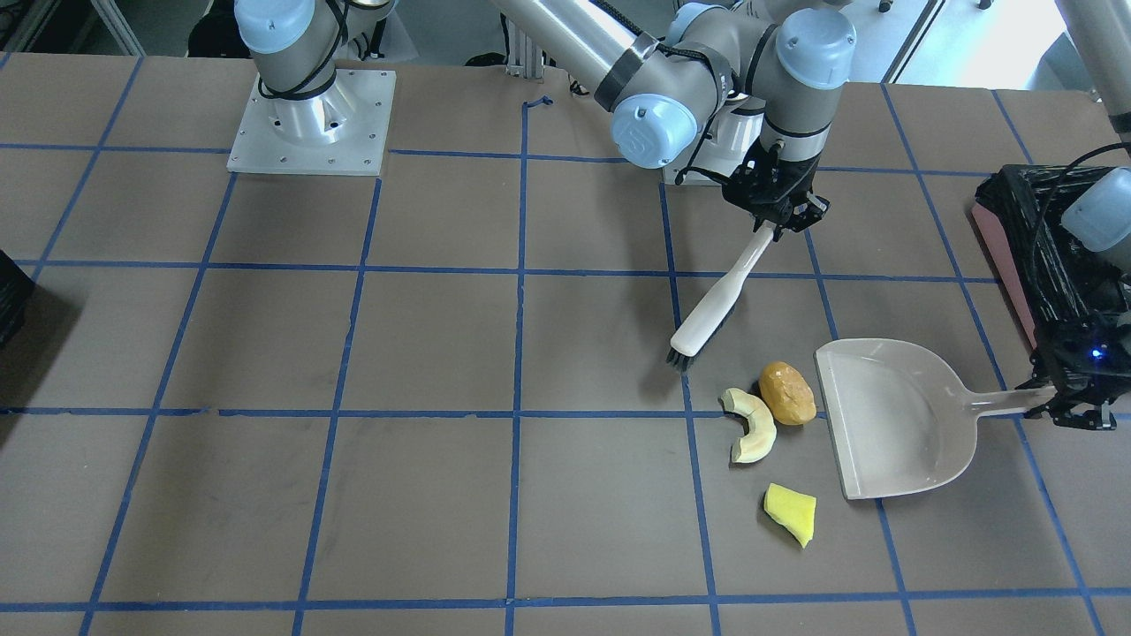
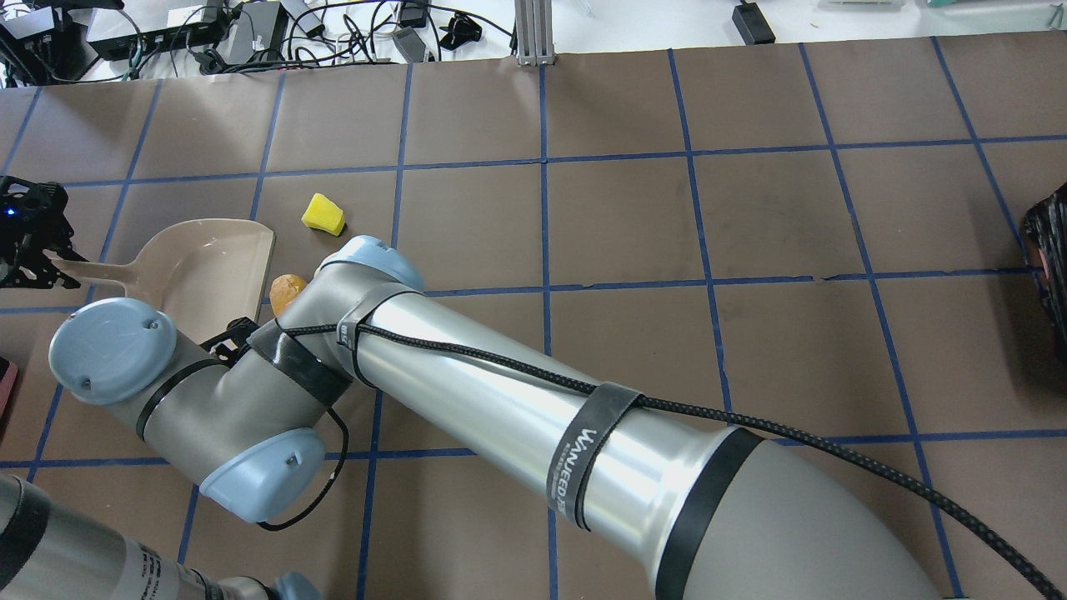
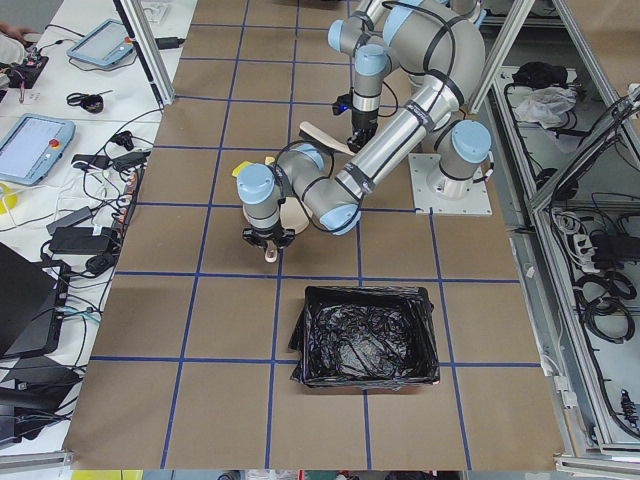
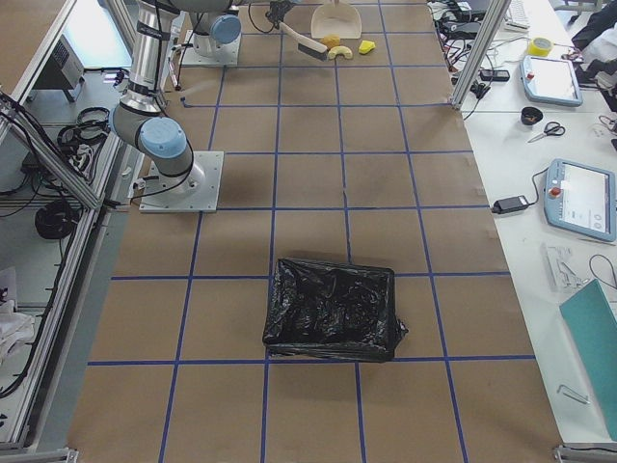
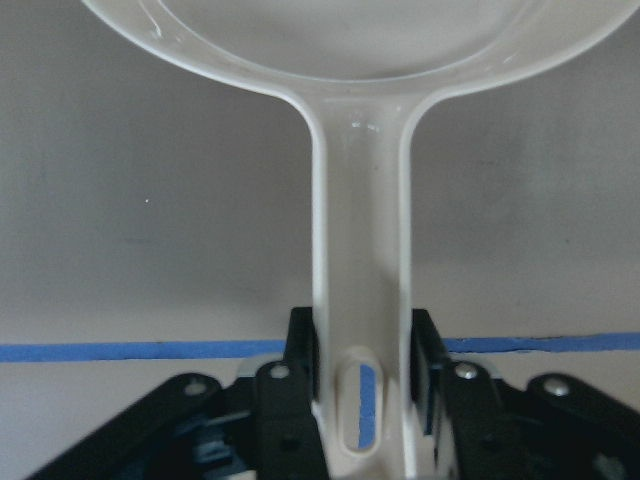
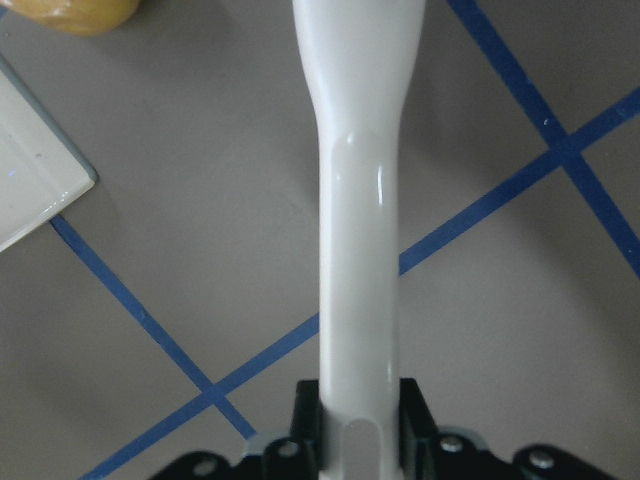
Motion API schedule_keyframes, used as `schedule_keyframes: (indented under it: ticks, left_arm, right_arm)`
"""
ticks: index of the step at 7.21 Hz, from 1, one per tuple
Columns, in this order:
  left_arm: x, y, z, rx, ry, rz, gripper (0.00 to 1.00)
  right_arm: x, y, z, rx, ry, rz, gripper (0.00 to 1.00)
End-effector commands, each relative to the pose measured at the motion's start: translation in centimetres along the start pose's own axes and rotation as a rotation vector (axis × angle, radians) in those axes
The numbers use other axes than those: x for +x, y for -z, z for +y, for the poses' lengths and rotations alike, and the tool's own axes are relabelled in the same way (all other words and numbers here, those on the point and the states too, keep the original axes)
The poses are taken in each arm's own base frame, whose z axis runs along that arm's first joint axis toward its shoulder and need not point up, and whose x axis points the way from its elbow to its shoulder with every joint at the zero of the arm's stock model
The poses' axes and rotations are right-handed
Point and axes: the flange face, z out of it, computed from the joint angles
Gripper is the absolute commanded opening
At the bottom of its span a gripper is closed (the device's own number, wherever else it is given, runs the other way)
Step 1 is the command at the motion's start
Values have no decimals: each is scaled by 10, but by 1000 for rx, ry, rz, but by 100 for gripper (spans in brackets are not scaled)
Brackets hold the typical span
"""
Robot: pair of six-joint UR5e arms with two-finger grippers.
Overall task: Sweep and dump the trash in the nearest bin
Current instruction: 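Carry the brush with the right gripper to the trash pieces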
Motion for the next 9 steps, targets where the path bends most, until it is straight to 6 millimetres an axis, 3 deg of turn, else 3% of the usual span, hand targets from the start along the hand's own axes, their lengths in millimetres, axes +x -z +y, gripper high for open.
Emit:
schedule_keyframes:
  ticks: [1, 6, 8, 9]
  left_arm:
    - [0, 0, 0, 0, 0, 0, 0]
    - [0, -1, 0, 1, 0, 1, 0]
    - [-1, -1, 1, -3, 0, -4, 0]
    - [-1, -1, 1, -4, 0, -3, 0]
  right_arm:
    - [-5, -18, -3, 8, -2, 18, 0]
    - [-16, -17, -4, -14, 26, -12, 0]
    - [-28, -41, -7, -12, 40, -10, 0]
    - [-34, -42, -7, -11, 41, -19, 0]
